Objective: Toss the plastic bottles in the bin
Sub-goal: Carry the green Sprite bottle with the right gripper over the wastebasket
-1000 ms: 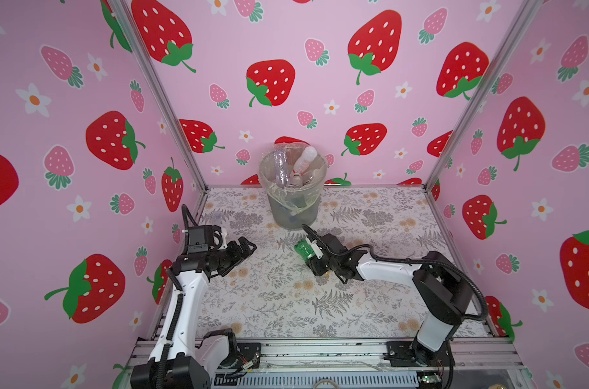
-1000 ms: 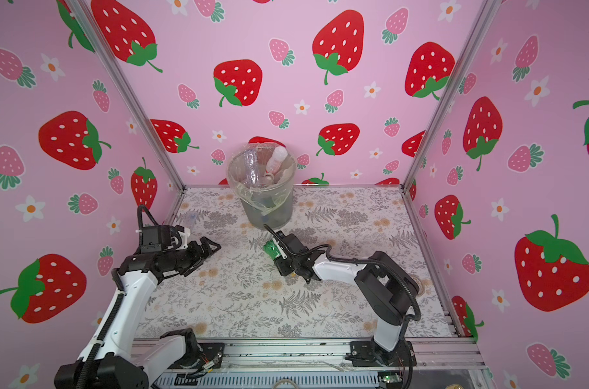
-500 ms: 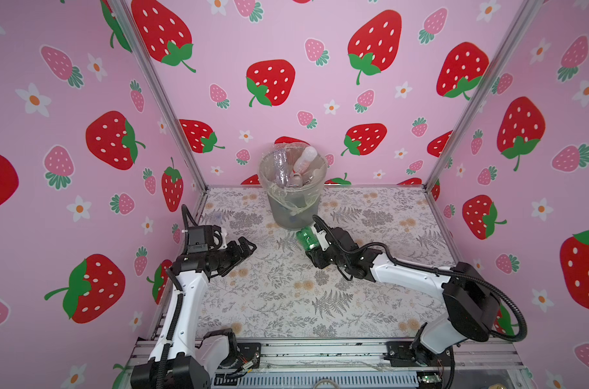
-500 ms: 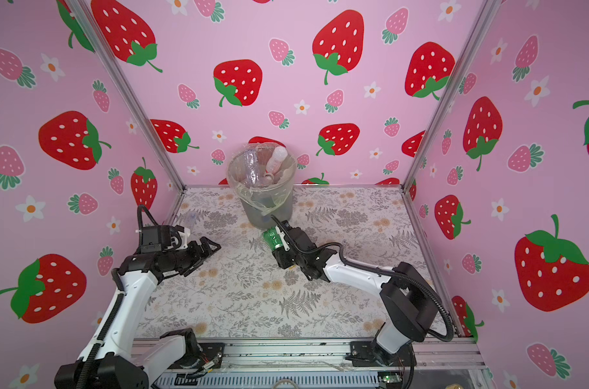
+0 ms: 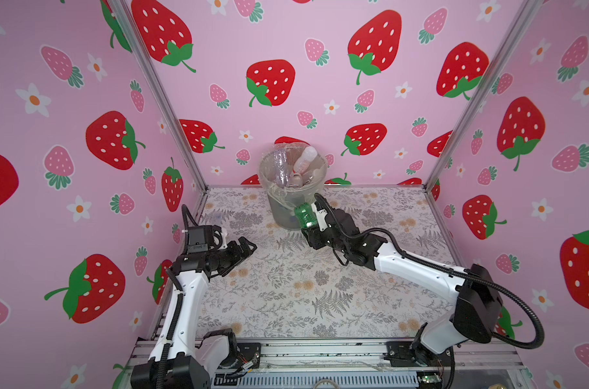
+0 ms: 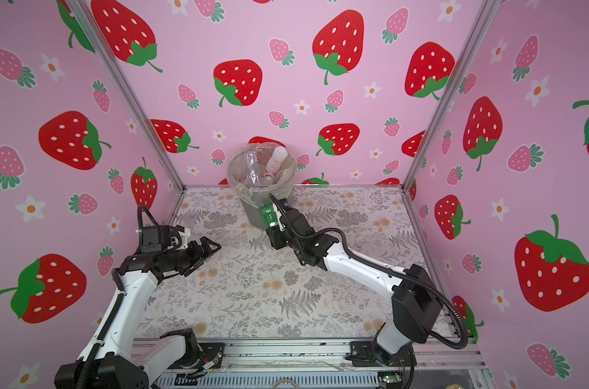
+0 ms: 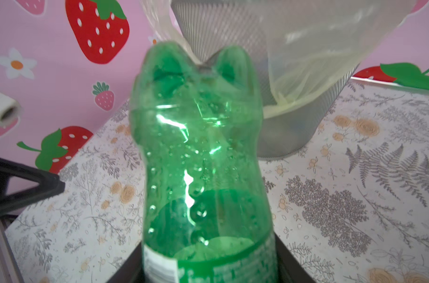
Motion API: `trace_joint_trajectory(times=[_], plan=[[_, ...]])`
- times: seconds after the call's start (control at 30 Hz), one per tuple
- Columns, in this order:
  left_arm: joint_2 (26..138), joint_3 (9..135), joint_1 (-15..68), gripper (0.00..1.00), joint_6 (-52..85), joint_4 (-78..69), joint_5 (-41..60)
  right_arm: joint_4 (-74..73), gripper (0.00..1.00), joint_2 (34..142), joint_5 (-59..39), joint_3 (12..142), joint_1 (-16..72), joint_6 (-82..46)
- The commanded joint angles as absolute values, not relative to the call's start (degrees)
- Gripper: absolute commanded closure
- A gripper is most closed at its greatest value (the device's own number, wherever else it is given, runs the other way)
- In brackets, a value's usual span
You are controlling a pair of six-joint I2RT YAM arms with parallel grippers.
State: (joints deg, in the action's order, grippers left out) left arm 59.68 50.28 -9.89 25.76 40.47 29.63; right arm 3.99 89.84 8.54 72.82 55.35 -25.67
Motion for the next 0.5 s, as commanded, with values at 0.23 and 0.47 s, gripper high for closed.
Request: trace_joint_trajectory(times=[0.23, 0.47], plan=[[59.6, 50.13, -10.23, 0.01, 25.31, 40.24, 30.85, 5.97, 0.43, 91.22, 15.57, 85.29, 55.2, -24.0], [59.41, 50.09, -10.26, 0.01, 25.31, 40.35, 30.67, 3.98, 0.43, 88.81, 16.73, 83.61, 55.23, -23.56]])
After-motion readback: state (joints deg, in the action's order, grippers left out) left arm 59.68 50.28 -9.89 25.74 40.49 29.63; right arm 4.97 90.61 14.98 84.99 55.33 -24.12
